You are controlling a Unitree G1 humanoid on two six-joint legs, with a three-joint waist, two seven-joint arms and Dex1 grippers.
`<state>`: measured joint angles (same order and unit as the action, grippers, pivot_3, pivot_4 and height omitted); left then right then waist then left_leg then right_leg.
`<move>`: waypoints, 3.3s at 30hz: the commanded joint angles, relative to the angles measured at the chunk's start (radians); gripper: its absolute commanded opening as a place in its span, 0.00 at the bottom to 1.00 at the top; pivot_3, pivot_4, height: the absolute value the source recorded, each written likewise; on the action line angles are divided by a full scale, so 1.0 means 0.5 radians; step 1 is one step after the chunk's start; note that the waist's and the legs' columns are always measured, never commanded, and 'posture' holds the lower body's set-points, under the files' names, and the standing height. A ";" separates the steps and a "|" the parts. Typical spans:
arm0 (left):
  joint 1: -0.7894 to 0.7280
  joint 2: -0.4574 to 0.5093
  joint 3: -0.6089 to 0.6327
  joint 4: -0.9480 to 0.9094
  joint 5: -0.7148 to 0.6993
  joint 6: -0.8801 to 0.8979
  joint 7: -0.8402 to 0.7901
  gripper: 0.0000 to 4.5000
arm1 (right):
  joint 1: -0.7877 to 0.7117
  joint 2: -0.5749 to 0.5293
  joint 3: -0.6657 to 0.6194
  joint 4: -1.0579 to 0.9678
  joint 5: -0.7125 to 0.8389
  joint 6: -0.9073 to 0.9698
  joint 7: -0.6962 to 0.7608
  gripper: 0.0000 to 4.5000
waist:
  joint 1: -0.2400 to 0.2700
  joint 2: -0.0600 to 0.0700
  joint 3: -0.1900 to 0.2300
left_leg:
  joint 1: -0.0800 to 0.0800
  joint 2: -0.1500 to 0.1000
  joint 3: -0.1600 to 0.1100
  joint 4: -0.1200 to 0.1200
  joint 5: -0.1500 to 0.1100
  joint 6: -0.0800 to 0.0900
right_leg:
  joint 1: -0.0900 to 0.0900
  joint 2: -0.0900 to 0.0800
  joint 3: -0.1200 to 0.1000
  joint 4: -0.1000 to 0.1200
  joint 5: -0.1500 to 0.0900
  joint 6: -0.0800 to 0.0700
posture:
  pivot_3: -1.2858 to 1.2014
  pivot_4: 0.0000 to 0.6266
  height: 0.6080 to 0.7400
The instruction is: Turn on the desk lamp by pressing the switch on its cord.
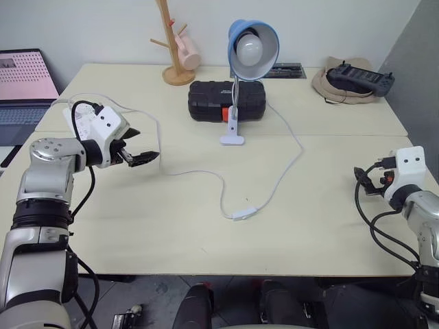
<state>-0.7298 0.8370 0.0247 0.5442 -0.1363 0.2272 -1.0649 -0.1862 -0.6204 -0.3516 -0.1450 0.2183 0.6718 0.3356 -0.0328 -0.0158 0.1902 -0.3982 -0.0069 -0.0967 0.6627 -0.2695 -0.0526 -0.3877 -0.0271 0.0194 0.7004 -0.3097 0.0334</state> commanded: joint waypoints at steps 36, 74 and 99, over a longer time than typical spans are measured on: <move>0.472 -0.365 -0.736 -1.383 -0.050 0.393 -0.263 1.00 | 0.420 -0.410 0.109 -1.118 0.876 0.545 0.699 1.00 | 0.011 -0.001 -0.001 | 0.004 0.002 -0.004 0.001 0.000 0.000 | 0.009 0.003 -0.002 -0.006 0.000 0.000 | 0.52 0.24 1.00; 0.493 -0.566 -0.763 -1.241 -0.050 0.397 -0.186 0.08 | 0.575 -0.375 0.009 -1.161 0.937 0.458 0.513 1.00 | 0.010 -0.001 -0.001 | 0.011 0.002 -0.005 0.001 0.000 0.000 | 0.017 0.004 -0.002 -0.007 0.000 0.001 | 0.52 0.24 1.00; 0.143 -0.932 0.389 -1.124 -1.683 2.237 0.326 0.08 | -0.204 0.578 0.354 -0.603 3.004 0.529 -0.789 1.00 | 0.001 -0.001 -0.003 | 0.009 0.005 -0.017 0.000 0.000 0.000 | 0.015 -0.003 -0.003 -0.006 -0.001 0.000 | 0.52 0.24 1.00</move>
<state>-0.6440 0.3822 0.2035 0.0167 -0.9342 1.3402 -0.9145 -0.2657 -0.3249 -0.1966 -0.4418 1.6933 0.9601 -0.0590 -0.0323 -0.0164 0.1886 -0.3934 -0.0046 -0.1054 0.6625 -0.2695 -0.0527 -0.3800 -0.0283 0.0179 0.6973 -0.3099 0.0335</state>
